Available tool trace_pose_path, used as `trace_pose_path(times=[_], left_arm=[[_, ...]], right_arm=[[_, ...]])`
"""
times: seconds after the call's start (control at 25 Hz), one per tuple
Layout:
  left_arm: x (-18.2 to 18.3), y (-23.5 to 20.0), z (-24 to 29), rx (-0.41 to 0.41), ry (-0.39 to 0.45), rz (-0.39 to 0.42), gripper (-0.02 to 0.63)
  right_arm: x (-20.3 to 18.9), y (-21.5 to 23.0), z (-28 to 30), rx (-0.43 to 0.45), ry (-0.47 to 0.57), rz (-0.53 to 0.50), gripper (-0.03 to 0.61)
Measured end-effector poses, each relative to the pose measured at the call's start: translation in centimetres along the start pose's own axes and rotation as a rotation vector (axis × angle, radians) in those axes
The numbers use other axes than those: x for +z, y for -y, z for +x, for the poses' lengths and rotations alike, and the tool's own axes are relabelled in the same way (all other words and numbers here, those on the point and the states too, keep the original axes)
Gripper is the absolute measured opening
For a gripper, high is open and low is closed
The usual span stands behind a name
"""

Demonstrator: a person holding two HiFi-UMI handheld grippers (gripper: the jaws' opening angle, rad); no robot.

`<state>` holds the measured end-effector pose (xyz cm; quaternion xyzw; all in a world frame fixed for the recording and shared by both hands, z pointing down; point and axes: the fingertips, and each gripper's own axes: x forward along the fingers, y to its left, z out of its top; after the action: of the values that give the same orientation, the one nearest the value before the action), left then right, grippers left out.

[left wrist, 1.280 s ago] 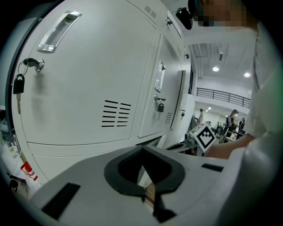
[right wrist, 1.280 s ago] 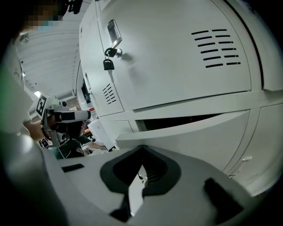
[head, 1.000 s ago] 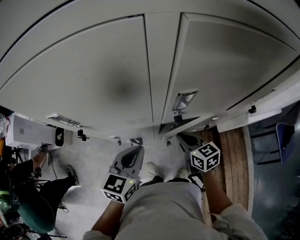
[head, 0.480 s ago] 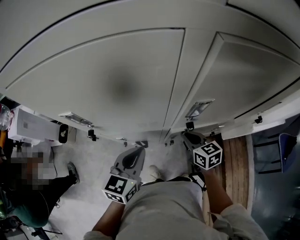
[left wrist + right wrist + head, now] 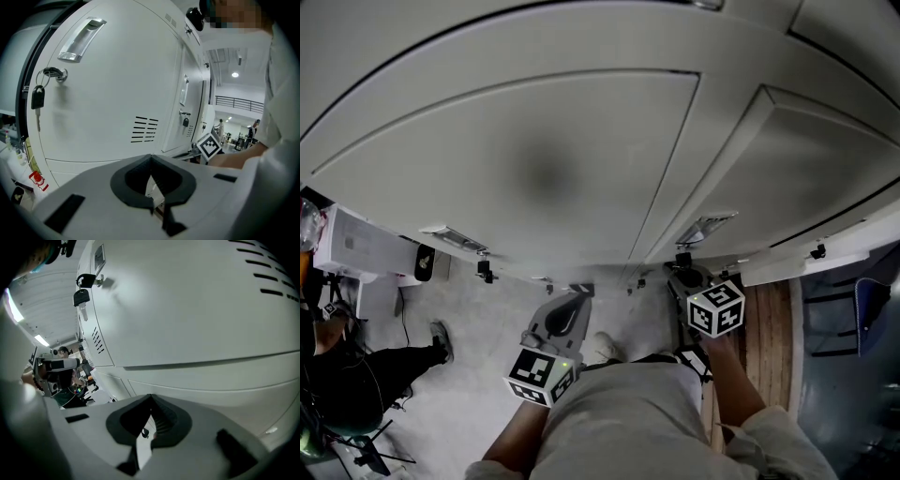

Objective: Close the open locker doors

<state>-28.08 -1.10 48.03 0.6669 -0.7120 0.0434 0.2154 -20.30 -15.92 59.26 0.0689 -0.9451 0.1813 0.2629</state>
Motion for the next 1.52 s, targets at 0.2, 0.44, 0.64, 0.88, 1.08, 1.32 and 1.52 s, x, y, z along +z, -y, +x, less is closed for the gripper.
trace_pose_path(times=[0.2,0.44,0.64,0.88,1.08,1.32,1.52], left_arm=[[-0.1,0.0,0.1,0.009,0.0,-0.01,0.014],[-0.3,0.2,-0.1,0.016,0.002,-0.018,0.014],[-0.4,0.7,-0.2,0.014,0.008,-0.023,0.014],[-0.7,1.6,-0.4,0.001,0.009,-0.024,0.014],[-0.6,2.9,0.0,-0.034,0.011,-0.01,0.014],[0.0,5.9,1.3,-0.092,0.016,0.02,0.014],[0.6,9.8,3.0,-0.15,0.016,0.048,0.014]], right_arm=[[-0.1,0.0,0.1,0.017,-0.013,0.002,0.028],[-0.1,-0.1,0.1,0.024,-0.016,-0.006,0.028],[-0.4,-0.6,-0.3,0.032,-0.023,-0.019,0.028],[-0.4,-1.3,-1.6,0.029,-0.005,-0.018,0.028],[0.4,-2.5,-3.9,0.021,0.045,-0.017,0.028],[1.7,-4.2,-7.8,0.035,0.13,-0.009,0.028],[2.7,-4.7,-12.2,0.03,0.189,-0.015,0.028]])
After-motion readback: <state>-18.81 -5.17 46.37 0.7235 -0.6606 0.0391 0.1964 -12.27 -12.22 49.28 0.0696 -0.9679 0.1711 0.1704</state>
